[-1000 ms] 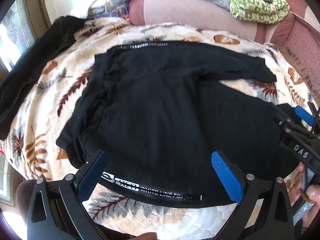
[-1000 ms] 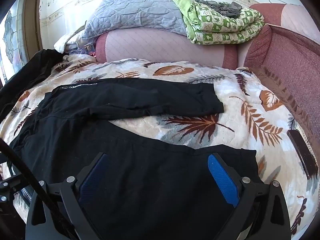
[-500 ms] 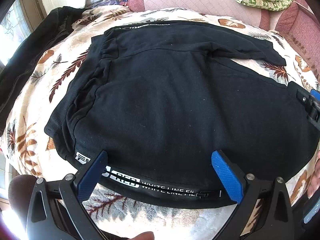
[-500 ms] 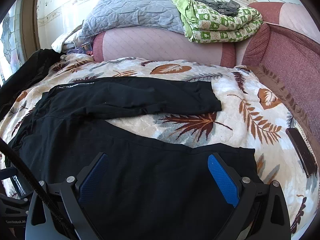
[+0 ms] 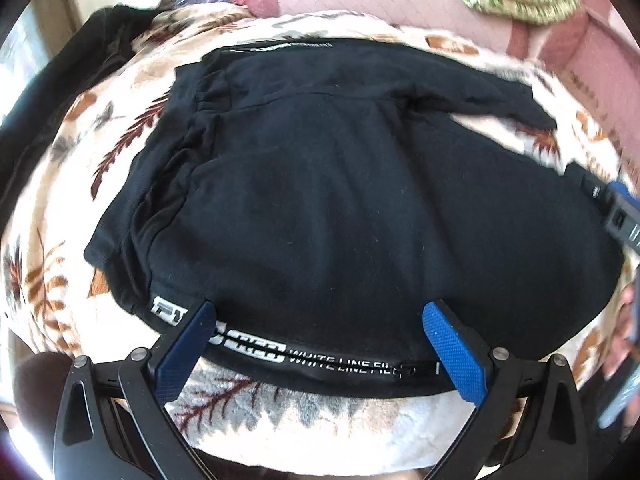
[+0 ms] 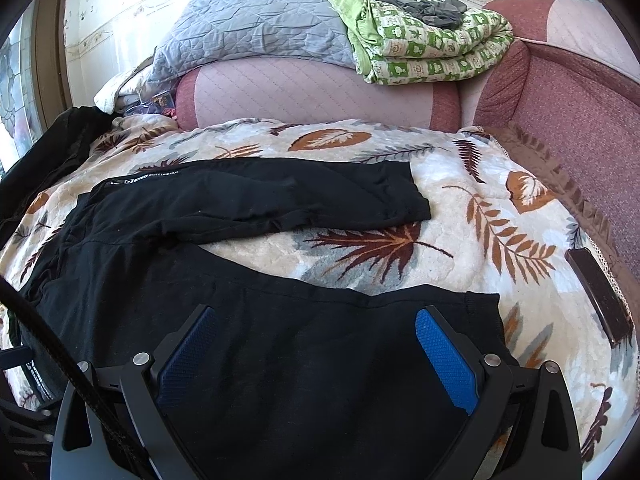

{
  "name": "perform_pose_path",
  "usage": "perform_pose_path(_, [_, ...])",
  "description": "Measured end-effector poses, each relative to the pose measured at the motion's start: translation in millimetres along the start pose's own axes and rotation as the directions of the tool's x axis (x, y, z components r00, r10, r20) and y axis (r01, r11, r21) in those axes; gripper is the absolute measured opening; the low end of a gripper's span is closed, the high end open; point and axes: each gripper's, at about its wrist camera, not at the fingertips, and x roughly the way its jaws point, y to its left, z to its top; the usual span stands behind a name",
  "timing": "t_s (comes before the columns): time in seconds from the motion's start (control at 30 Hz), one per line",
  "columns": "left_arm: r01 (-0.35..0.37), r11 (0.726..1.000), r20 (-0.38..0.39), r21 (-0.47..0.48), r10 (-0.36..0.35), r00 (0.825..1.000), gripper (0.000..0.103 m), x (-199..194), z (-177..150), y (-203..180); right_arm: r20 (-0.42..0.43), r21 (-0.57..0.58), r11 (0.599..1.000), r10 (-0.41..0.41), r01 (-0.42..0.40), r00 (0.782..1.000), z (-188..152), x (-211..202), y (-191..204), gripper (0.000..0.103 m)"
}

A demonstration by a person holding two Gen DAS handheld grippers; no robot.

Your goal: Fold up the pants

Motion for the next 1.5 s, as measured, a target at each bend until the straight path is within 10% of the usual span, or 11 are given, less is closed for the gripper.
perform_pose_path(0.93, [-0.01, 1.0, 0.13, 0.013, 0.008, 0.992, 0.103, -73.8, 56.0, 26.8, 0.077, -0.059, 0.98, -0.186, 0.191, 0.98, -9.1, 12.7, -14.4, 0.102])
perform_pose_path(1.23, [0.055, 0.996, 0.137, 0.069, -0.064, 0.988, 0.103, -46.1, 136.1, 62.5, -0.018, -0.259, 0.966, -0.017, 0.011, 1.0, 37.4, 25.6, -11.8, 0.102])
perform_pose_path(1.5, [0.157, 0.977, -0.008, 0.147, -0.158, 0.987, 0.091, 58.0, 243.5, 59.1, -0.182, -0.376, 0.924, 0.004, -0.073, 0.983, 132.5, 136.9, -18.1, 0.098])
